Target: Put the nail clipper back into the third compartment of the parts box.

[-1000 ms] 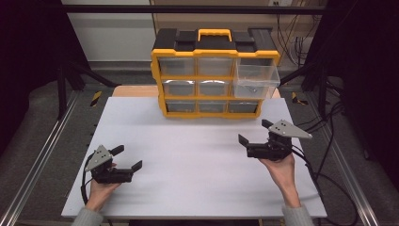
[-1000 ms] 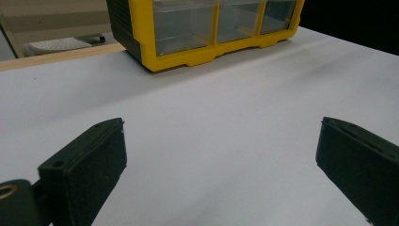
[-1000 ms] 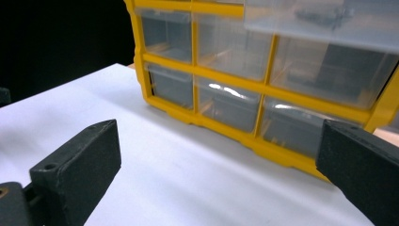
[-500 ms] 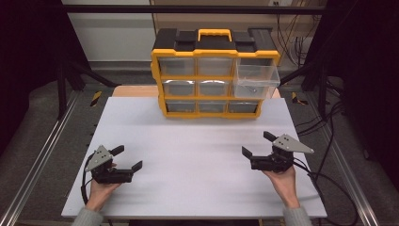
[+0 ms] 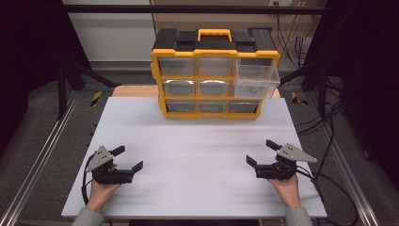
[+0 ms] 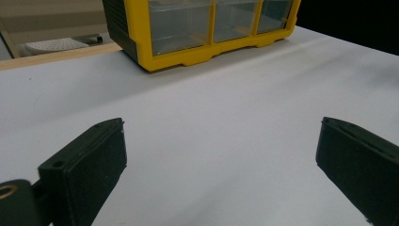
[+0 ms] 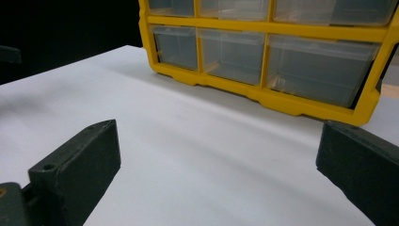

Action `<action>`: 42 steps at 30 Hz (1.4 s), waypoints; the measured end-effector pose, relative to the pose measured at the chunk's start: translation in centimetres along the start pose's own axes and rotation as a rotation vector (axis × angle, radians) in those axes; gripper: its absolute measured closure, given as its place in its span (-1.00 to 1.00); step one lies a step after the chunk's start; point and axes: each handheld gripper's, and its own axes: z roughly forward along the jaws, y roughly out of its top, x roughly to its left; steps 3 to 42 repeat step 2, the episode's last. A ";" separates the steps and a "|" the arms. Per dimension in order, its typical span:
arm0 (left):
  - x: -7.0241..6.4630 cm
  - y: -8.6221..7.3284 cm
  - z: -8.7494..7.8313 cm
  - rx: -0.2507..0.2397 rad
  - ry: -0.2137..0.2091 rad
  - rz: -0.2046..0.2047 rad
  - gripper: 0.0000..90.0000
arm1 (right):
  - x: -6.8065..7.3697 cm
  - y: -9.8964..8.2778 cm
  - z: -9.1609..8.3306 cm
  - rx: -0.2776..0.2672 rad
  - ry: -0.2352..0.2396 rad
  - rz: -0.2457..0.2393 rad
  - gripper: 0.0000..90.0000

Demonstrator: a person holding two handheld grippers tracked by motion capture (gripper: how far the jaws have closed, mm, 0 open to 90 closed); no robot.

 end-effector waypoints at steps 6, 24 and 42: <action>-0.1 0.0 0.0 -0.001 -0.001 0.000 -0.95 | -0.1 -0.2 0.0 -0.001 0.004 0.011 -0.98; -0.1 0.0 0.0 -0.001 -0.001 0.000 -0.95 | -0.1 -0.2 0.0 -0.001 0.004 0.011 -0.98; -0.1 0.0 0.0 -0.001 -0.001 0.000 -0.95 | -0.1 -0.2 0.0 -0.001 0.004 0.011 -0.98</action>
